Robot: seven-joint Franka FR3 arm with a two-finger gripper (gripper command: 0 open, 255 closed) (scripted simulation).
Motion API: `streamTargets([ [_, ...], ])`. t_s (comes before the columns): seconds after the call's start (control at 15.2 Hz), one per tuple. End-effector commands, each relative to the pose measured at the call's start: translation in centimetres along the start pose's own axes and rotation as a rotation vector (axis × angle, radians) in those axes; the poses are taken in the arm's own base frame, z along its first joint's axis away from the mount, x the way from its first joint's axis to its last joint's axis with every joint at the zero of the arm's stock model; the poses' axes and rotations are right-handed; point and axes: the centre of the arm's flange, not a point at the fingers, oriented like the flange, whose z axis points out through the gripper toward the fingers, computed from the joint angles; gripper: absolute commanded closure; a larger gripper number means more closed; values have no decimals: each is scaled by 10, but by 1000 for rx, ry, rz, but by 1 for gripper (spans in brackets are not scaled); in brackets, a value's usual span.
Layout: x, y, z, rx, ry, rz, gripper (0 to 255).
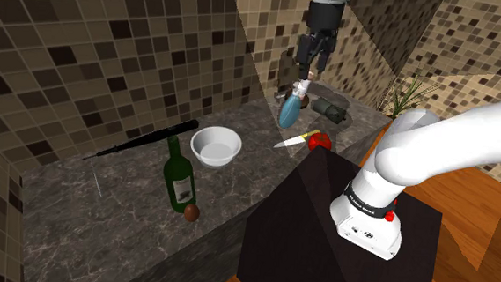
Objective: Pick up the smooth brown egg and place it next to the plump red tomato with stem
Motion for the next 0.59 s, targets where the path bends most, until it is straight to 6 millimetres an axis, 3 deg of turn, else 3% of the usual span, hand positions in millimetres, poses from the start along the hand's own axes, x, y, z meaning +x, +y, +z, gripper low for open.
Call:
streamTargets([
  [0.0, 0, 0, 0, 0, 0, 0, 0],
  [0.53, 34, -73, 74, -37, 4, -19, 0],
])
